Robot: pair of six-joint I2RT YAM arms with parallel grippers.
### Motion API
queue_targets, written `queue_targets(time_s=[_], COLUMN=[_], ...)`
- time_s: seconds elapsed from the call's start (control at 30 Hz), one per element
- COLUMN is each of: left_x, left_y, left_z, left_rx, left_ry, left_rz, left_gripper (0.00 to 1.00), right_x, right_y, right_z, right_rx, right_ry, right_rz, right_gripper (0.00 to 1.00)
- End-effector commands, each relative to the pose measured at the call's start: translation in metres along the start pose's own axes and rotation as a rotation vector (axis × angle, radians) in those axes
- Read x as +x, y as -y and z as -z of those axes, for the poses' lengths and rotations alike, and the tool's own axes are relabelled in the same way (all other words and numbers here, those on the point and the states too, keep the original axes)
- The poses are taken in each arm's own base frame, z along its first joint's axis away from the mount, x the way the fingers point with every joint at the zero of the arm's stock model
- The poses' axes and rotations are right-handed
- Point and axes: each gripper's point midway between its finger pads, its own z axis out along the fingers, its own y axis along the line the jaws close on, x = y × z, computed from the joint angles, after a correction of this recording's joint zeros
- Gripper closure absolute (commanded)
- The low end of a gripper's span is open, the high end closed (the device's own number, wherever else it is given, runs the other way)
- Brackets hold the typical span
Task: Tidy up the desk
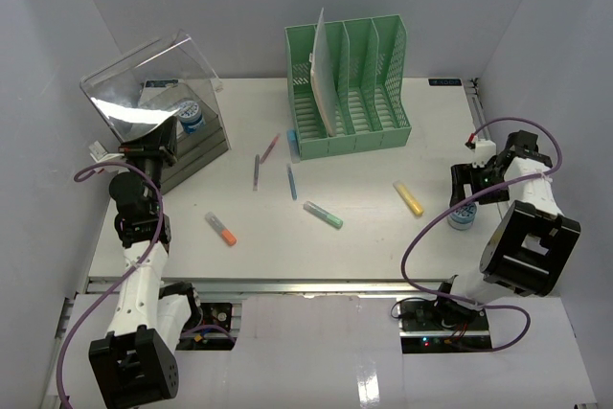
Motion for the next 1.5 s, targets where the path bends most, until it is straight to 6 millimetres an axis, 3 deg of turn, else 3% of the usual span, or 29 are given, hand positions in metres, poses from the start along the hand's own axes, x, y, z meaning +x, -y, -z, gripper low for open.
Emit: queue_targets(time_s=[0.0,0.27,0.5,0.87,1.13,1.27,1.47], left_x=[0.002,0.002,0.002,0.005,0.004,0.004,0.004], left_y=[0.028,0.030,0.032,0.034,0.035,0.032,0.031], left_z=[0.000,0.000,0.000,0.001,0.001,0.003,0.003], left_rx=[0.078,0.083,0.086,0.089,0.091,0.087,0.085], left_ry=[-0.011,-0.014,-0.014,-0.026,-0.024,-0.022,-0.022], left_rz=[-0.011,-0.012,-0.011,-0.010,-0.011,-0.008,-0.006], left_gripper=[1.00,1.00,1.00,1.00,1.00,1.00,1.00], right_x=[0.002,0.007,0.004,0.020,0.033,0.032,0.022], right_y=[-0.020,-0.021,-0.016,-0.042,-0.023,-0.016,-0.010], right_z=[-0.002,-0.004,0.008,0.003,-0.021,-0.028,-0.030], right_rx=[-0.124,-0.125,-0.083,-0.207,-0.131,-0.096,-0.057], right_ry=[0.008,0.007,0.048,0.033,-0.024,0.000,0.065], right_rz=[-0.023,-0.004,0.067,0.076,0.045,0.065,0.106], right_gripper=[0.10,0.10,0.10,0.10,0.09,0.00,0.05])
